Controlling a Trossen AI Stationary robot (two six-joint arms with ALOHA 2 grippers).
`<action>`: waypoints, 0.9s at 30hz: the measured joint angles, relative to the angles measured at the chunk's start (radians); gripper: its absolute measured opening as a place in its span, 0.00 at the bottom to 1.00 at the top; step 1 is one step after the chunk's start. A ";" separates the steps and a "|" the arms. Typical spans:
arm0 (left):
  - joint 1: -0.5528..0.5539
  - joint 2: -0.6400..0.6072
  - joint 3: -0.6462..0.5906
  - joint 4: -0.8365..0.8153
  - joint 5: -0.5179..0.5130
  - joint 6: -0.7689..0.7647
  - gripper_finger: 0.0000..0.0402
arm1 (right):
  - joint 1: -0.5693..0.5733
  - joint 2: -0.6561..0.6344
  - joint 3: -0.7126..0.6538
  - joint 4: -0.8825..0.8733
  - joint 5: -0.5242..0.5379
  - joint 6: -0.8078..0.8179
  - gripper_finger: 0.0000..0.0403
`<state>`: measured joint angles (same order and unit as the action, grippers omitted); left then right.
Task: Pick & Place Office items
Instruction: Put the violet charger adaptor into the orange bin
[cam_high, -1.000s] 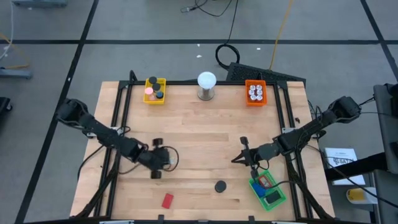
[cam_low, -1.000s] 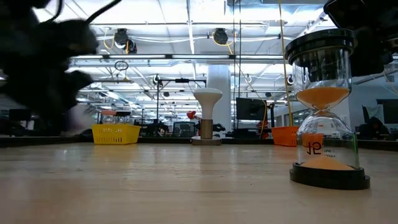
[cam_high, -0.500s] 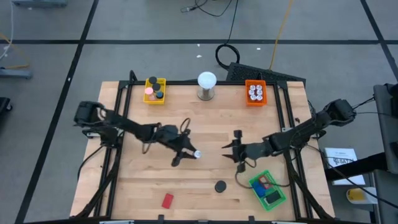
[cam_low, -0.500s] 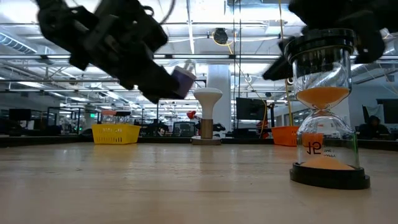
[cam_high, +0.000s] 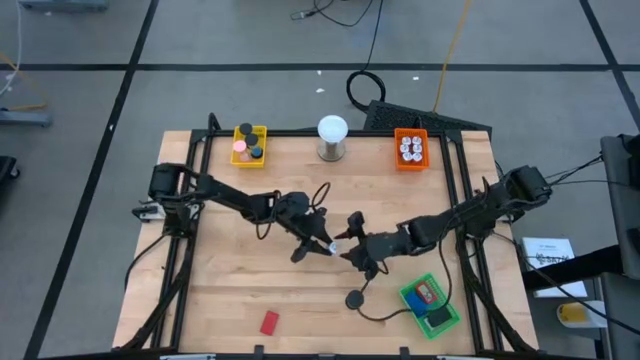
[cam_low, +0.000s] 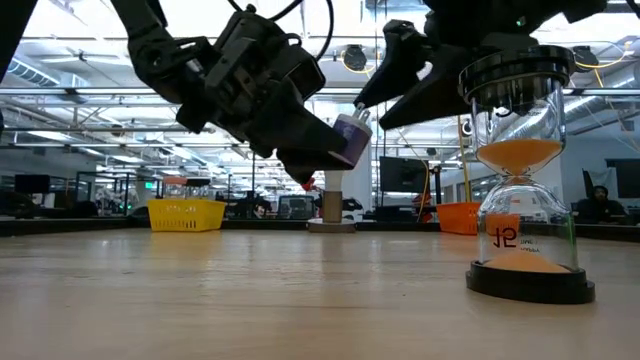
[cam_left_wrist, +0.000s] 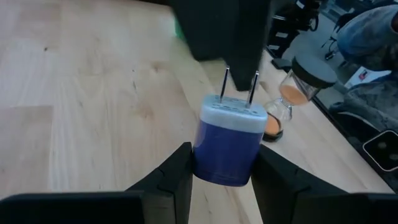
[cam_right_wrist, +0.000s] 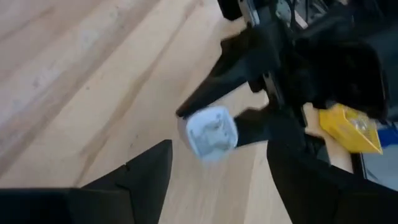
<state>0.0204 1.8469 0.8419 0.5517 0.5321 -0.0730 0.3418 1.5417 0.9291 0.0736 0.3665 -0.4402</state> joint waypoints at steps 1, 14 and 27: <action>0.000 0.000 0.005 -0.005 0.000 0.000 0.32 | -0.011 0.000 0.002 0.008 -0.033 -0.010 0.62; 0.003 0.001 0.020 -0.013 -0.004 -0.030 0.32 | -0.083 0.080 0.006 0.091 -0.229 -0.064 0.48; 0.007 -0.007 0.021 -0.020 -0.006 -0.033 0.49 | -0.083 0.091 0.003 0.070 -0.237 0.013 0.34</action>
<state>0.0277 1.8402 0.8625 0.5314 0.5264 -0.1057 0.2584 1.6324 0.9322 0.1441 0.1299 -0.4272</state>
